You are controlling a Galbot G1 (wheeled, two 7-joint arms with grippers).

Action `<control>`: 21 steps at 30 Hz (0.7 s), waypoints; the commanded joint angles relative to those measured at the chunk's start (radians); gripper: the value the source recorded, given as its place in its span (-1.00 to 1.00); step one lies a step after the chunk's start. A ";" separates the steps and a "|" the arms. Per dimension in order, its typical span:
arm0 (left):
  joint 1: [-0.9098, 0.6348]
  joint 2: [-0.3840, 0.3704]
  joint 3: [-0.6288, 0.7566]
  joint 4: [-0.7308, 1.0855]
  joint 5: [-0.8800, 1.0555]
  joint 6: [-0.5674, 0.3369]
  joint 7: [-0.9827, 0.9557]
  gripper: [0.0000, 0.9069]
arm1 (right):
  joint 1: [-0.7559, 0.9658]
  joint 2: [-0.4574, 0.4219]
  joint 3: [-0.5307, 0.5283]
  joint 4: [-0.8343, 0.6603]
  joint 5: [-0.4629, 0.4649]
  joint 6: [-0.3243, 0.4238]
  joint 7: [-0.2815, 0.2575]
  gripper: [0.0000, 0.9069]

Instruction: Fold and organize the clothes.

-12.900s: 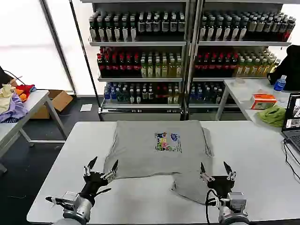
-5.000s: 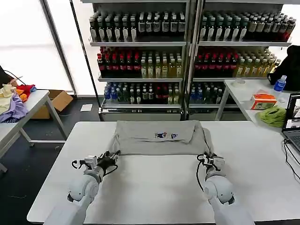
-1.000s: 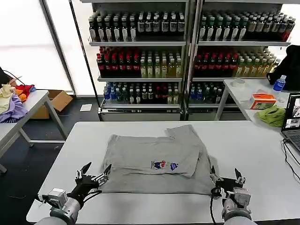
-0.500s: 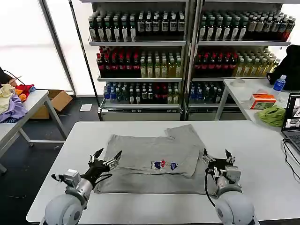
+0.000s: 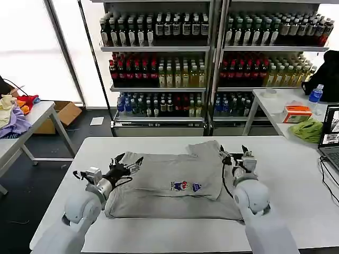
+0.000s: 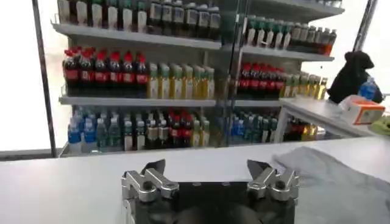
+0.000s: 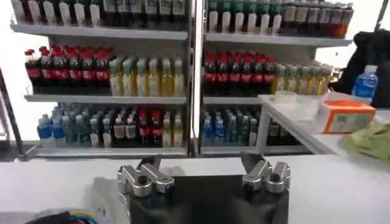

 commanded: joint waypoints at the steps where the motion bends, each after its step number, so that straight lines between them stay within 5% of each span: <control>1: -0.276 0.020 0.134 0.323 -0.037 0.001 0.010 1.00 | 0.254 0.020 -0.073 -0.312 -0.003 -0.001 -0.029 1.00; 10: -0.428 -0.024 0.213 0.518 -0.039 0.015 0.016 1.00 | 0.406 0.054 -0.104 -0.564 0.008 -0.001 -0.080 1.00; 21: -0.416 -0.032 0.216 0.566 -0.028 0.021 0.028 1.00 | 0.445 0.078 -0.099 -0.729 0.011 0.031 -0.114 1.00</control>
